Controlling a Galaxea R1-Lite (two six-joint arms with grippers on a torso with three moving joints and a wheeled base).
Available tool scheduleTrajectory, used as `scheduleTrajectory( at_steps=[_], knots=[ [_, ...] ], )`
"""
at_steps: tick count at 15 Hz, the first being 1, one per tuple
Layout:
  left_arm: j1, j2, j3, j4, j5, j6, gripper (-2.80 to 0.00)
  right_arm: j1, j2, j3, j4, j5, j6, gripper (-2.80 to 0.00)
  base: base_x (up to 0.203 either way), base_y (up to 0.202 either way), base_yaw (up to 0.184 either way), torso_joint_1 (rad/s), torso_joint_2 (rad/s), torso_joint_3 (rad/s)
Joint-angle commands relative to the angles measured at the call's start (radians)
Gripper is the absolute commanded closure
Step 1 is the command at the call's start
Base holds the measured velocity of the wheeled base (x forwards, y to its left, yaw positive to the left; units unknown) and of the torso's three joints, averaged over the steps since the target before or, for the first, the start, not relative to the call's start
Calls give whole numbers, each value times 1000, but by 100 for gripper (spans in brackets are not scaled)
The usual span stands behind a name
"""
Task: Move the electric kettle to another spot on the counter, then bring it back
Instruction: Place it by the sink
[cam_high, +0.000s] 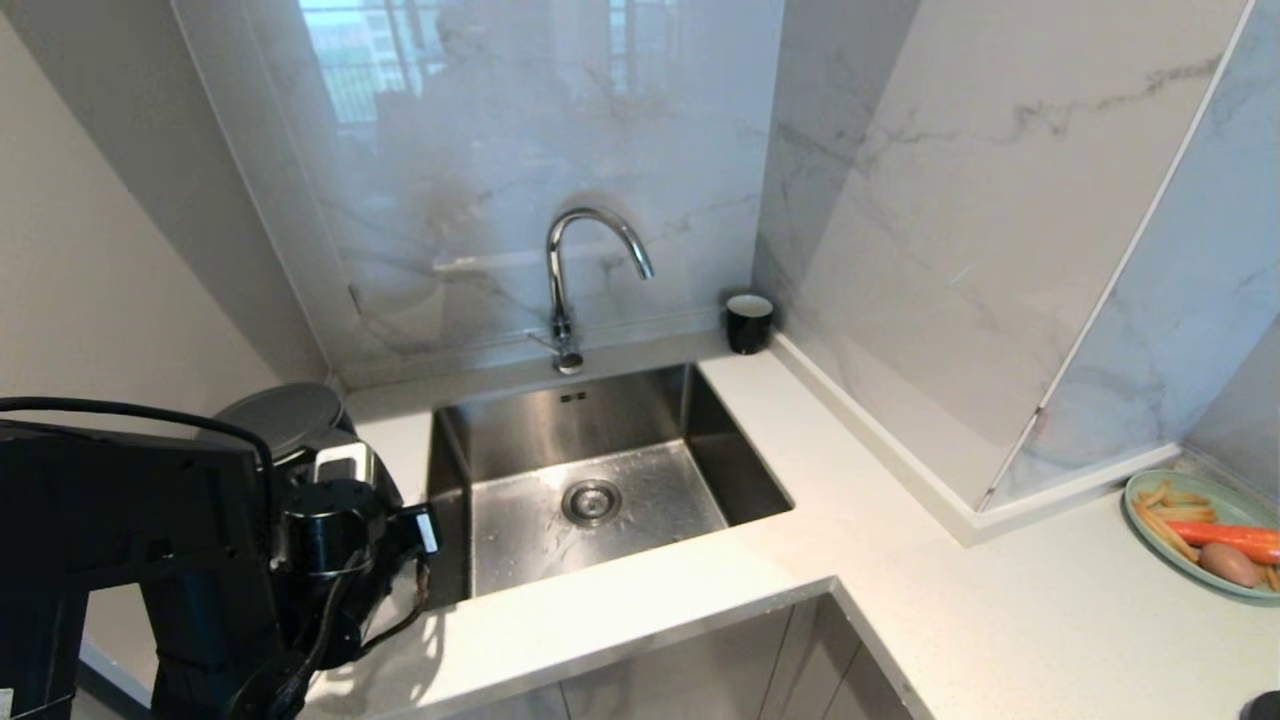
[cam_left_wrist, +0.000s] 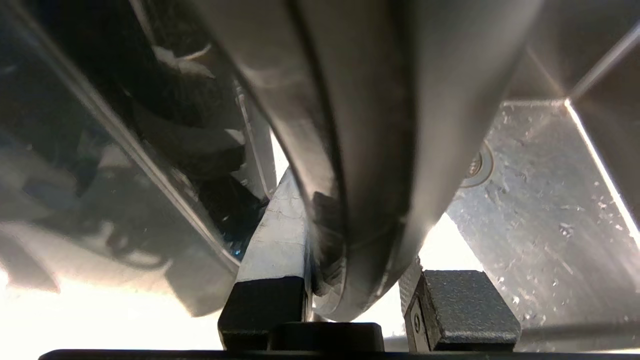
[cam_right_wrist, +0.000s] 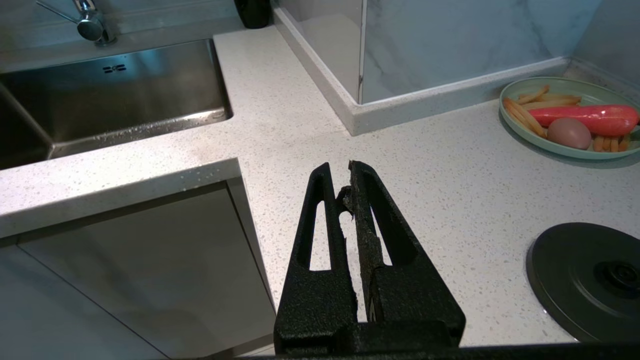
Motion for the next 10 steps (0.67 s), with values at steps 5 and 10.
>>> scheduleTrajectory(
  at_steps=[5,10],
  knots=[
    [-4,0,-28,-12,5,16,0,0,0,0,0,0,0,0,0,0,0,0,0,0],
    [1,30,-90,-12,68,72,0,0,1,0,0,0,0,0,0,0,0,0,0,0]
  ],
)
